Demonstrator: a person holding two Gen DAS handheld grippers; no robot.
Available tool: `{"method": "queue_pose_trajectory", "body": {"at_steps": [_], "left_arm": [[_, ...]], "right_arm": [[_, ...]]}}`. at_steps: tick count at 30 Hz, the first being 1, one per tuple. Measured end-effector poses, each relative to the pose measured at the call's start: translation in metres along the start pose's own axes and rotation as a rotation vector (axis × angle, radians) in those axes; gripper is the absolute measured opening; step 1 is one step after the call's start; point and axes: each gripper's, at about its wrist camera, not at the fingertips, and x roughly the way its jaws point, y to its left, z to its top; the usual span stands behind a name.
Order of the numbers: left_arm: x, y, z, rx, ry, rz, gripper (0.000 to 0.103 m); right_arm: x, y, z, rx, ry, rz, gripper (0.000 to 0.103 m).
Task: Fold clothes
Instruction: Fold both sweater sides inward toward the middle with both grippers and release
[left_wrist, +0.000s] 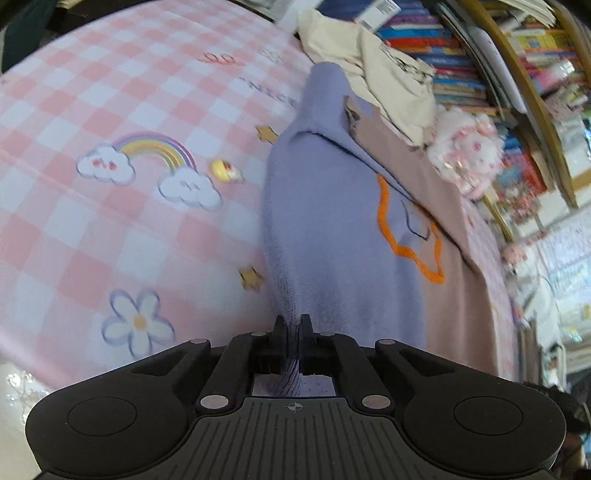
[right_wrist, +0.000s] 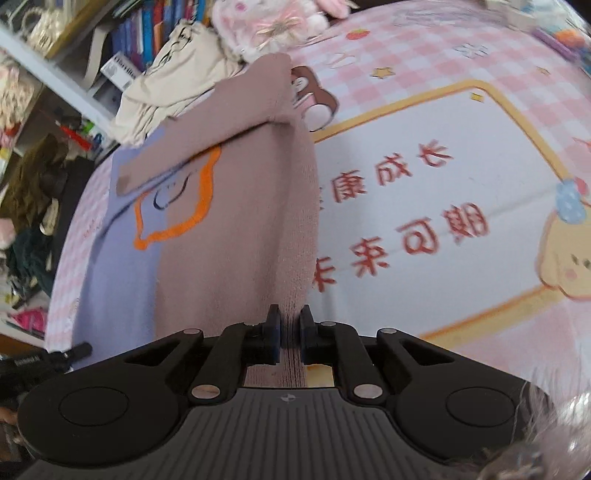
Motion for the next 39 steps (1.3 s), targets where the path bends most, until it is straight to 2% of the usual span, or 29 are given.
{"method": "queue_pose_trajectory", "body": {"at_steps": [6,10,12,14,16,19,22,25,27,30,35,37,38,39], "left_arm": [[-0.021,-0.006,-0.016,0.005,0.094,-0.083,0.003],[-0.025,0.000,-0.027,-0.014,0.156,-0.083,0.003],[-0.029,0.003,-0.026,-0.043,0.159,-0.098,0.003],[-0.037,0.002,-0.015,-0.084,0.119,-0.155,0.003],[-0.045,-0.002,0.001,-0.118,0.067,-0.223,0.003],[-0.047,-0.015,0.037,-0.137,-0.039,-0.322,0.003],[-0.037,-0.027,0.077,-0.168,-0.140,-0.403,0.003],[-0.017,-0.041,0.111,-0.158,-0.206,-0.400,0.003],[0.004,-0.049,0.133,-0.162,-0.212,-0.378,0.003],[0.037,-0.061,0.165,-0.120,-0.200,-0.295,0.003],[0.086,-0.054,0.180,-0.092,-0.133,-0.160,0.007],[0.102,-0.050,0.186,-0.088,-0.087,-0.108,0.013],[0.107,-0.048,0.189,-0.081,-0.064,-0.089,0.015],[0.101,-0.048,0.190,-0.057,-0.078,-0.069,0.022]], "right_arm": [[-0.035,-0.020,-0.012,0.059,0.053,0.006,0.009],[-0.049,-0.030,-0.026,0.118,0.109,0.028,0.009],[-0.054,-0.034,-0.030,0.148,0.132,0.051,0.009],[-0.064,-0.035,-0.023,0.199,0.107,0.132,0.009],[-0.076,-0.034,-0.008,0.236,0.042,0.216,0.009],[-0.087,-0.032,0.021,0.282,-0.080,0.326,0.009],[-0.081,-0.031,0.054,0.349,-0.210,0.413,0.009],[-0.060,-0.030,0.087,0.397,-0.302,0.437,0.009],[-0.041,-0.030,0.106,0.437,-0.334,0.421,0.009],[-0.013,-0.032,0.128,0.486,-0.334,0.357,0.009],[0.029,-0.034,0.147,0.520,-0.299,0.248,0.010],[0.039,-0.037,0.152,0.513,-0.276,0.202,0.016],[0.044,-0.038,0.155,0.505,-0.263,0.177,0.025],[0.045,-0.038,0.157,0.484,-0.267,0.143,0.036]]}}
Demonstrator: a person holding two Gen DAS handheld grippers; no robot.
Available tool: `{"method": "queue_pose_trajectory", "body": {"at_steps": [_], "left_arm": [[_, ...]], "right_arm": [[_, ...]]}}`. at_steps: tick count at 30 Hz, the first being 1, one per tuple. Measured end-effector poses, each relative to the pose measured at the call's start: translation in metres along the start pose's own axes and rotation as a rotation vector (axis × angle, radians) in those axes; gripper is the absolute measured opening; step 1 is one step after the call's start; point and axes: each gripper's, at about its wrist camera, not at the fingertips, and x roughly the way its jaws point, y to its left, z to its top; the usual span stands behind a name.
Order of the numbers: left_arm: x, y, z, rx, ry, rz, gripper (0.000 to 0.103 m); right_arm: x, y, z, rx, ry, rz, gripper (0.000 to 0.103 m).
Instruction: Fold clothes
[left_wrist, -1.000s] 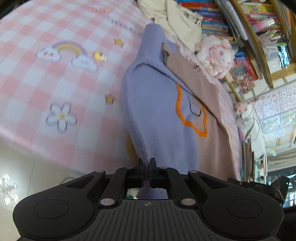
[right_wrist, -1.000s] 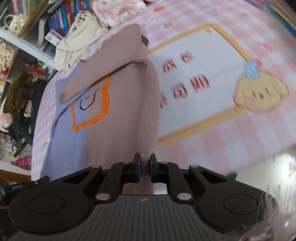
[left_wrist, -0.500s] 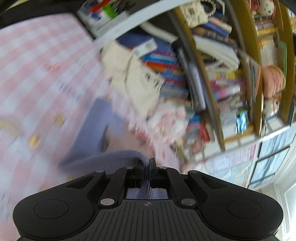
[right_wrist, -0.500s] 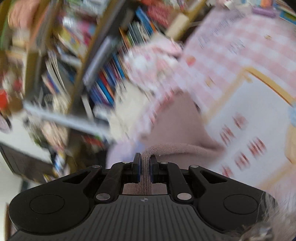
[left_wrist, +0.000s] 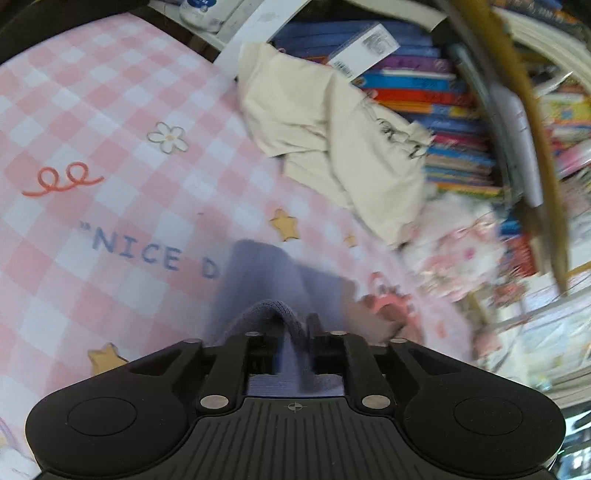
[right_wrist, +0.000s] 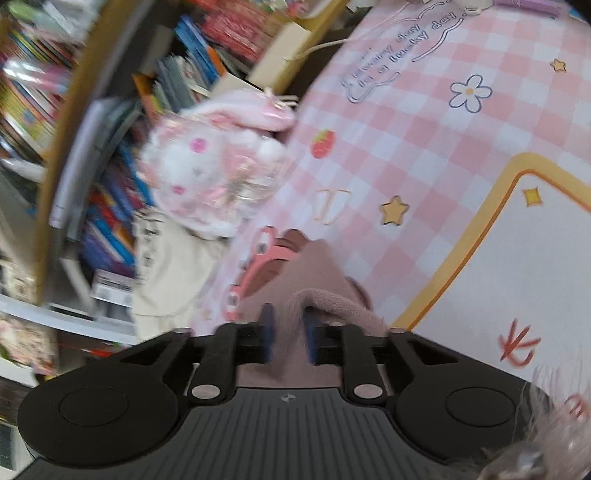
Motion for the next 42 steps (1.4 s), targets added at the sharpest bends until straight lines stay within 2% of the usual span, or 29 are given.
{"method": "queue_pose_trajectory", "body": {"at_steps": [2,3,4,6,8,11,13,14,15,16,17,18,21,22,27,29,31,33,35,38,40,41,42], "left_arm": [[-0.014,-0.001,0.002,0.063,-0.054,0.023,0.037],[-0.022,-0.004,0.001,0.127,-0.092,0.040,0.051],[-0.029,-0.007,0.000,0.192,-0.130,0.058,0.054],[-0.044,-0.013,-0.002,0.323,-0.207,0.094,0.054],[-0.037,-0.022,-0.006,0.418,-0.177,0.109,0.054],[-0.015,-0.031,-0.016,0.506,-0.125,0.138,0.053],[0.007,-0.036,-0.021,0.550,-0.086,0.181,0.048],[0.008,-0.037,-0.021,0.547,-0.091,0.172,0.040],[0.008,-0.038,-0.021,0.543,-0.098,0.161,0.015],[0.008,-0.039,-0.020,0.539,-0.104,0.150,0.011],[0.009,-0.040,-0.020,0.535,-0.111,0.139,0.010],[0.009,-0.041,-0.020,0.531,-0.117,0.127,0.010],[-0.001,-0.030,-0.014,0.414,-0.163,0.093,0.010],[0.007,-0.028,-0.012,0.406,-0.134,0.121,0.010],[0.033,-0.026,-0.010,0.439,-0.075,0.210,0.020],[0.026,-0.027,-0.013,0.468,-0.100,0.213,0.026],[0.012,-0.027,-0.017,0.485,-0.149,0.209,0.039],[-0.001,-0.027,-0.021,0.502,-0.199,0.205,0.040],[0.005,-0.031,-0.024,0.542,-0.168,0.229,0.040],[0.016,-0.037,-0.028,0.601,-0.117,0.267,0.036],[0.022,-0.039,-0.033,0.633,-0.097,0.249,0.004],[0.018,-0.043,-0.036,0.648,-0.111,0.246,0.004],[0.010,-0.049,-0.041,0.676,-0.153,0.252,0.004]], "right_arm": [[-0.008,0.003,0.004,-0.095,-0.064,-0.057,0.048],[-0.013,0.004,0.007,-0.140,-0.093,-0.069,0.052],[-0.016,0.005,0.009,-0.189,-0.109,-0.081,0.052],[-0.018,0.009,0.012,-0.309,-0.117,-0.113,0.052],[-0.009,0.019,0.008,-0.452,-0.092,-0.143,0.052],[0.014,0.033,-0.003,-0.595,-0.025,-0.155,0.051],[0.033,0.041,-0.012,-0.643,0.009,-0.166,0.046],[0.043,0.044,-0.016,-0.665,0.025,-0.180,0.034],[0.052,0.047,-0.019,-0.686,0.037,-0.204,0.018],[0.058,0.050,-0.022,-0.712,0.046,-0.231,0.008],[0.059,0.053,-0.023,-0.732,0.042,-0.243,0.007],[0.052,0.056,-0.023,-0.733,0.011,-0.216,0.007],[0.034,0.056,-0.016,-0.682,-0.076,-0.161,0.007],[0.036,0.054,-0.014,-0.672,-0.082,-0.166,0.007],[0.080,0.038,-0.012,-0.685,-0.004,-0.253,0.009],[0.078,0.037,-0.008,-0.680,-0.005,-0.245,0.015],[0.066,0.036,-0.003,-0.655,-0.035,-0.213,0.025],[0.053,0.032,-0.001,-0.634,-0.049,-0.175,0.028],[0.050,0.029,-0.003,-0.627,-0.029,-0.184,0.028],[0.052,0.025,-0.011,-0.630,0.004,-0.201,0.028],[0.054,0.025,-0.017,-0.644,0.009,-0.198,0.017],[0.055,0.025,-0.020,-0.652,0.005,-0.196,0.007],[0.053,0.028,-0.022,-0.663,-0.012,-0.194,0.007]]}}
